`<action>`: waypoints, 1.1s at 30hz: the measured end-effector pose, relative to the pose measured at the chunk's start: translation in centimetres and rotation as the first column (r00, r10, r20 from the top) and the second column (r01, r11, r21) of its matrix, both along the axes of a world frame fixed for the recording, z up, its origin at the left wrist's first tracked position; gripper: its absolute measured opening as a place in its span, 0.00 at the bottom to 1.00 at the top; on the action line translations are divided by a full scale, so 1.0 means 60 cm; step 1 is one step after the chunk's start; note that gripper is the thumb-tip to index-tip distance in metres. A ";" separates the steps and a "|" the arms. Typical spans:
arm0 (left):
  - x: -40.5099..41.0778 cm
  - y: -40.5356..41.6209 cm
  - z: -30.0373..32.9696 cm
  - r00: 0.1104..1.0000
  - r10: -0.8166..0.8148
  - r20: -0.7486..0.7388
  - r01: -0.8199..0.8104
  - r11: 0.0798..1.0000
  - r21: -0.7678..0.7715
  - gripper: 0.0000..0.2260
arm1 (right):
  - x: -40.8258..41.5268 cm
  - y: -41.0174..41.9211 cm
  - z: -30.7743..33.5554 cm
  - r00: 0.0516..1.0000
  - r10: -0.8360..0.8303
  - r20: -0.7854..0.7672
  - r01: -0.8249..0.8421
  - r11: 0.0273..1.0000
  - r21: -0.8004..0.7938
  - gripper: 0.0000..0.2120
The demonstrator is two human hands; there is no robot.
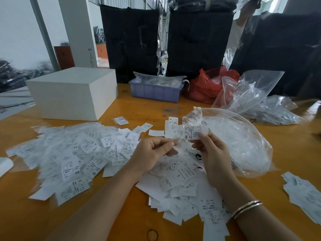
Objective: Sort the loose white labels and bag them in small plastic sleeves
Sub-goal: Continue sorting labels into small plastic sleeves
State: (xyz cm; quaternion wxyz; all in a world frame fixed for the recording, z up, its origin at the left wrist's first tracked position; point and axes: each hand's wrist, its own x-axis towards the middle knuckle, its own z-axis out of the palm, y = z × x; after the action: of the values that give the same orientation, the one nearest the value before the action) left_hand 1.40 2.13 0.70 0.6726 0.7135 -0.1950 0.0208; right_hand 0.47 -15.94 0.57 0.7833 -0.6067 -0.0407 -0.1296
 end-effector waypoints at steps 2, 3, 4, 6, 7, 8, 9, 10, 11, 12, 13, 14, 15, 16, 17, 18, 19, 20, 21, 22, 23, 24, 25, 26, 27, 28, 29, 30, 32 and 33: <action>-0.001 0.000 0.001 1.000 0.007 0.003 -0.007 1.000 -0.001 0.05 | -0.001 0.002 0.001 1.000 0.013 -0.002 -0.013 1.000 -0.002 0.08; -0.002 0.000 0.001 1.000 0.007 0.005 -0.007 1.000 -0.002 0.05 | -0.001 0.002 0.001 1.000 0.018 -0.008 -0.018 1.000 -0.008 0.08; -0.002 0.000 0.001 1.000 0.007 0.006 -0.007 1.000 -0.002 0.05 | -0.001 0.003 0.001 1.000 0.024 -0.018 -0.024 1.000 -0.012 0.08; -0.001 0.000 0.001 1.000 0.009 0.006 -0.009 1.000 0.004 0.05 | 0.000 0.004 0.001 0.998 0.047 -0.041 -0.049 0.998 -0.034 0.07; 0.000 0.000 0.000 1.000 0.010 0.004 -0.010 1.000 0.007 0.05 | 0.000 0.004 0.001 0.997 0.060 -0.050 -0.063 0.997 -0.053 0.07; 0.001 0.001 -0.002 1.000 0.012 0.002 -0.012 1.000 0.010 0.04 | 0.000 0.005 0.001 0.996 0.070 -0.061 -0.075 0.994 -0.075 0.07; 0.002 0.001 -0.003 1.000 0.017 0.001 -0.017 1.000 0.013 0.04 | 0.000 0.006 0.000 0.995 0.075 -0.068 -0.082 0.992 -0.099 0.07; 0.003 0.001 -0.003 1.000 0.024 0.003 -0.024 1.000 0.018 0.04 | 0.000 0.008 0.000 0.995 0.073 -0.074 -0.082 0.988 -0.130 0.07; 0.004 0.001 -0.004 0.999 0.031 0.007 -0.032 0.999 0.021 0.04 | 0.000 0.009 -0.001 0.995 0.066 -0.073 -0.078 0.982 -0.175 0.07; 0.005 0.001 -0.004 0.999 0.037 0.012 -0.037 0.999 0.022 0.05 | -0.001 0.010 -0.001 0.996 0.062 -0.071 -0.076 0.973 -0.218 0.08; 0.005 0.001 -0.004 0.999 0.040 0.017 -0.041 0.999 0.021 0.05 | 0.000 0.011 -0.003 0.996 0.057 -0.062 -0.071 0.965 -0.254 0.09; 0.005 0.000 -0.004 0.999 0.040 0.021 -0.041 0.999 0.022 0.06 | -0.002 0.012 -0.002 0.997 0.053 -0.053 -0.065 0.957 -0.282 0.09; 0.005 0.000 -0.004 0.999 0.039 0.029 -0.039 0.999 0.027 0.06 | -0.003 0.012 -0.002 0.998 0.046 -0.035 -0.055 0.944 -0.324 0.09; 0.005 0.000 -0.004 0.999 0.037 0.038 -0.039 0.999 0.037 0.07 | -0.003 0.012 -0.002 0.999 0.032 -0.009 -0.033 0.916 -0.400 0.09; 0.006 0.000 -0.004 0.998 0.038 0.048 -0.041 0.998 0.050 0.08 | -0.002 0.012 -0.005 1.000 0.014 0.025 0.001 0.862 -0.506 0.10; 0.006 -0.001 -0.005 0.997 0.044 0.056 -0.047 0.996 0.069 0.08 | -0.001 0.014 -0.007 0.999 0.001 0.054 0.032 0.793 -0.608 0.09; 0.007 -0.001 -0.007 0.996 0.057 0.063 -0.063 0.994 0.093 0.09 | 0.000 0.017 -0.010 0.997 -0.001 0.077 0.053 0.730 -0.681 0.08; 0.009 -0.001 -0.007 0.995 0.079 0.068 -0.086 0.990 0.112 0.09 | 0.000 0.021 -0.011 0.996 0.009 0.084 0.054 0.687 -0.725 0.07; 0.011 -0.002 -0.008 0.991 0.109 0.072 -0.117 0.986 0.118 0.08 | 0.000 0.025 -0.012 0.996 0.019 0.091 0.057 0.654 -0.755 0.10; 0.013 -0.001 -0.009 0.987 0.142 0.077 -0.150 0.982 0.112 0.08 | 0.000 0.027 -0.014 0.995 0.028 0.100 0.060 0.628 -0.776 0.15; 0.015 -0.001 -0.011 0.981 0.175 0.082 -0.183 0.978 0.098 0.08 | 0.001 0.027 -0.017 0.993 0.039 0.113 0.067 0.601 -0.797 0.19; 0.017 0.000 -0.011 0.976 0.201 0.085 -0.208 0.974 0.086 0.07 | 0.002 0.028 -0.020 0.991 0.061 0.122 0.067 0.563 -0.823 0.22; 0.018 0.001 -0.012 0.973 0.214 0.086 -0.221 0.972 0.081 0.07 | 0.002 0.030 -0.024 0.986 0.102 0.129 0.060 0.506 -0.861 0.22; 0.019 0.001 -0.013 0.973 0.214 0.087 -0.221 0.971 0.087 0.07 | 0.000 0.033 -0.028 0.978 0.158 0.135 0.056 0.424 -0.904 0.22; 0.018 0.001 -0.013 0.975 0.206 0.088 -0.214 0.972 0.097 0.06 | -0.001 0.036 -0.032 0.967 0.216 0.136 0.054 0.347 -0.936 0.21; 0.017 0.000 -0.013 0.976 0.200 0.089 -0.209 0.972 0.104 0.06 | -0.001 0.038 -0.034 0.956 0.257 0.141 0.060 0.299 -0.952 0.21; 0.017 0.000 -0.013 0.976 0.198 0.089 -0.207 0.973 0.101 0.06 | 0.001 0.037 -0.035 0.950 0.269 0.159 0.081 0.279 -0.957 0.21; 0.016 0.001 -0.012 0.975 0.203 0.089 -0.211 0.974 0.089 0.05 | 0.002 0.036 -0.032 0.947 0.258 0.191 0.117 0.277 -0.954 0.21; 0.016 0.004 -0.010 0.960 0.257 0.107 -0.267 0.960 0.081 0.05 | 0.005 0.028 -0.023 0.941 0.147 0.305 0.249 0.308 -0.918 0.22; 0.017 0.007 -0.009 0.940 0.316 0.128 -0.329 0.939 0.100 0.05 | 0.007 0.021 -0.018 0.927 0.048 0.372 0.334 0.348 -0.876 0.23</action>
State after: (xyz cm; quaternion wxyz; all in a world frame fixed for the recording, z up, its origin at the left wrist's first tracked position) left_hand 2.43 2.54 0.19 0.6042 0.7727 -0.1130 0.1585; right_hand 0.90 -14.71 -0.52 0.2688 -0.9107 -0.1843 -0.2536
